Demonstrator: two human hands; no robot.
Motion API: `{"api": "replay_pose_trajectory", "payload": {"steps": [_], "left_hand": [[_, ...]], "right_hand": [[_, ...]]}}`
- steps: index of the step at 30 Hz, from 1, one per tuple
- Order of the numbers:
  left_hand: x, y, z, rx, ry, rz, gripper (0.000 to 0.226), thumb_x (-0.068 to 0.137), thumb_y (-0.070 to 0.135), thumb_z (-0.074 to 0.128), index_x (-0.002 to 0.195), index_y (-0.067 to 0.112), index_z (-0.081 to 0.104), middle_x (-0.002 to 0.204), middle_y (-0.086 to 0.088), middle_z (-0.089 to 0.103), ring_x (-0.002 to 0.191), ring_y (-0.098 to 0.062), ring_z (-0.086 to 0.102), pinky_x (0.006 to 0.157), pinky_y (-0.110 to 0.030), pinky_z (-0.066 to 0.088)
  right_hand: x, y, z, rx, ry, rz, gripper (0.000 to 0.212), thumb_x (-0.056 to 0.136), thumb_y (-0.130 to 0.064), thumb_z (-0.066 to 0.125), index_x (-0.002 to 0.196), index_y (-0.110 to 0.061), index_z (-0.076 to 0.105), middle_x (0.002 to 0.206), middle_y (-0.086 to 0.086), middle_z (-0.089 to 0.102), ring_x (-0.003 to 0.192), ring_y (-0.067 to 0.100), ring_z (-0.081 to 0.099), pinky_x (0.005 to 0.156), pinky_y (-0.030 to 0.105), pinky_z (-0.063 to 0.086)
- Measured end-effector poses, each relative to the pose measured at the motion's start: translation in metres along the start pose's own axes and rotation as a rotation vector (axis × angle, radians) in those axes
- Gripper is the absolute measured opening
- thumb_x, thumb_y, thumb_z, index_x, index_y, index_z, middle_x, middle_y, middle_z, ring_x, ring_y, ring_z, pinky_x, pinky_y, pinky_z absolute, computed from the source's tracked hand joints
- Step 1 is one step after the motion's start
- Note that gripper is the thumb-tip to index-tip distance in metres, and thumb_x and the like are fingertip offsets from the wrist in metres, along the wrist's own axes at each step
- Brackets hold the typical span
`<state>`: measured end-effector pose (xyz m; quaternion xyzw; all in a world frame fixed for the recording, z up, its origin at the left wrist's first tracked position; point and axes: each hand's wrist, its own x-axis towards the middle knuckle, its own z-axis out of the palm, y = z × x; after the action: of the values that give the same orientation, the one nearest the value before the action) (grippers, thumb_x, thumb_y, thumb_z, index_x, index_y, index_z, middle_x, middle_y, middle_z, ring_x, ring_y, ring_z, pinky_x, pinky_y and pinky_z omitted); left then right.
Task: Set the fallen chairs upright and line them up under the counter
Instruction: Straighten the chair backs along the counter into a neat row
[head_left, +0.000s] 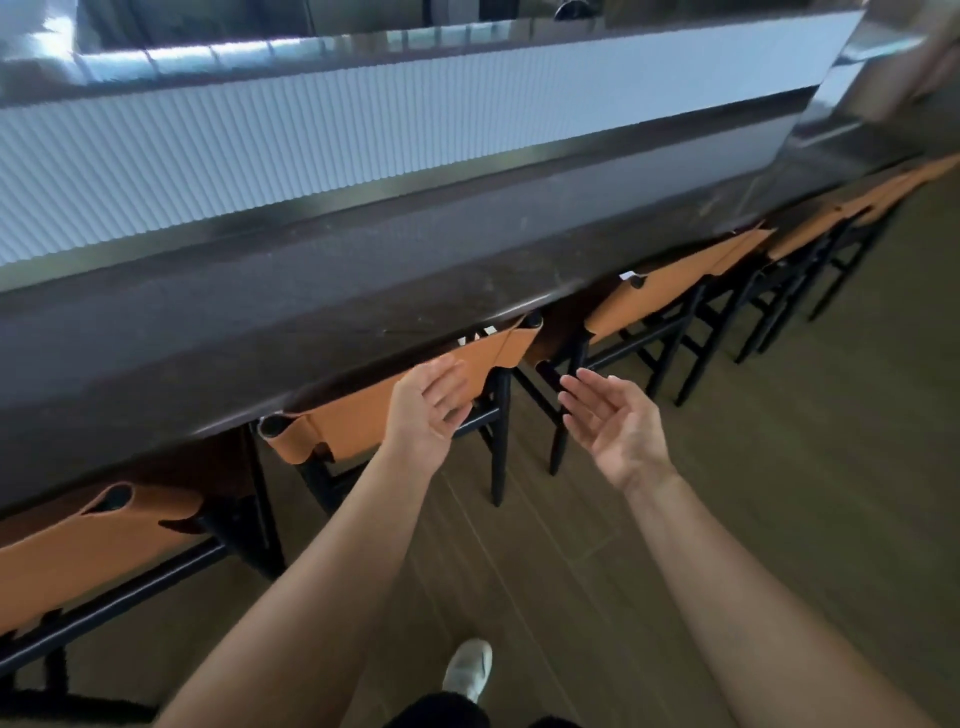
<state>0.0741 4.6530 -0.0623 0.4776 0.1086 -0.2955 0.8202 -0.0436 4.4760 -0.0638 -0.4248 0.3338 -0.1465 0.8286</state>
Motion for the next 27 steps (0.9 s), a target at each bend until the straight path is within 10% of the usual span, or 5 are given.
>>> {"api": "replay_pose_trajectory", "payload": {"steps": [27], "left_hand": [[0.112, -0.130, 0.247, 0.124, -0.216, -0.307, 0.030, 0.100, 0.025, 0.039, 0.115, 0.010, 0.061, 0.120, -0.008, 0.065, 0.116, -0.025, 0.058, 0.096, -0.040, 0.046]], "right_hand": [[0.089, -0.134, -0.206, 0.242, 0.363, -0.046, 0.032, 0.096, -0.026, 0.045, 0.111, -0.011, 0.070, 0.108, 0.009, 0.074, 0.095, 0.020, 0.073, 0.083, 0.033, 0.052]]}}
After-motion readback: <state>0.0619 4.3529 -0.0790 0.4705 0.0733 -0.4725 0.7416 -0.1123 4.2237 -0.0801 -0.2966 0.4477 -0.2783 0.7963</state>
